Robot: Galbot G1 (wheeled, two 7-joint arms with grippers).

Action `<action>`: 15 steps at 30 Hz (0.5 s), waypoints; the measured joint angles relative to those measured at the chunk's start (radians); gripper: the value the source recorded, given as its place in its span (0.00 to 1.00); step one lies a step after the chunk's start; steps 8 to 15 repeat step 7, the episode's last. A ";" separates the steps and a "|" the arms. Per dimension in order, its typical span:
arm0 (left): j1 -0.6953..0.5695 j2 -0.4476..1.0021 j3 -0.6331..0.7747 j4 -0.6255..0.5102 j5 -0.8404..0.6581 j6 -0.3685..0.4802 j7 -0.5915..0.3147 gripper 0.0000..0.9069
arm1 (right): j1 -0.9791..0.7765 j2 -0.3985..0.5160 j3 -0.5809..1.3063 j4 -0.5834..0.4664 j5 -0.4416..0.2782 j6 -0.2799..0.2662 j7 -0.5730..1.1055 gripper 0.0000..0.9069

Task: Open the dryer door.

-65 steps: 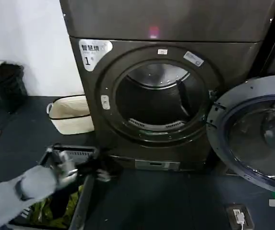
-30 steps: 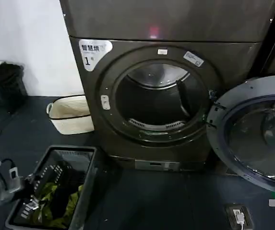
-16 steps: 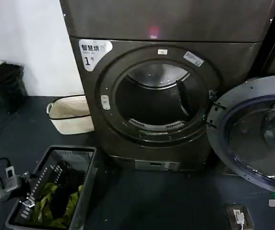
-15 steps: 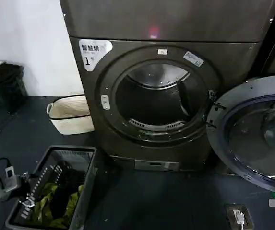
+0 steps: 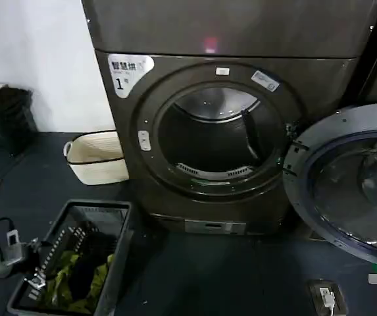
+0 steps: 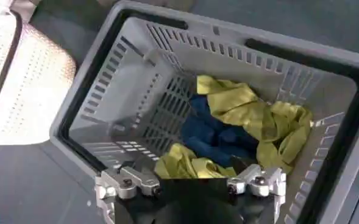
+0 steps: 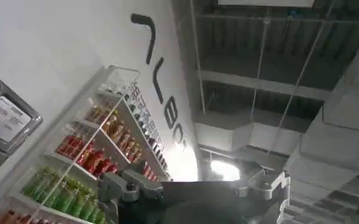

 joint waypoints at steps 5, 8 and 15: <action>0.000 0.009 -0.006 -0.009 -0.016 0.010 0.002 1.00 | 0.004 0.001 -0.002 -0.001 0.000 0.001 0.000 1.00; 0.004 0.010 -0.013 -0.010 -0.019 0.011 0.003 1.00 | 0.006 0.003 -0.007 0.001 -0.008 0.004 -0.001 1.00; 0.004 0.010 -0.013 -0.010 -0.019 0.011 0.003 1.00 | 0.006 0.003 -0.007 0.001 -0.008 0.004 -0.001 1.00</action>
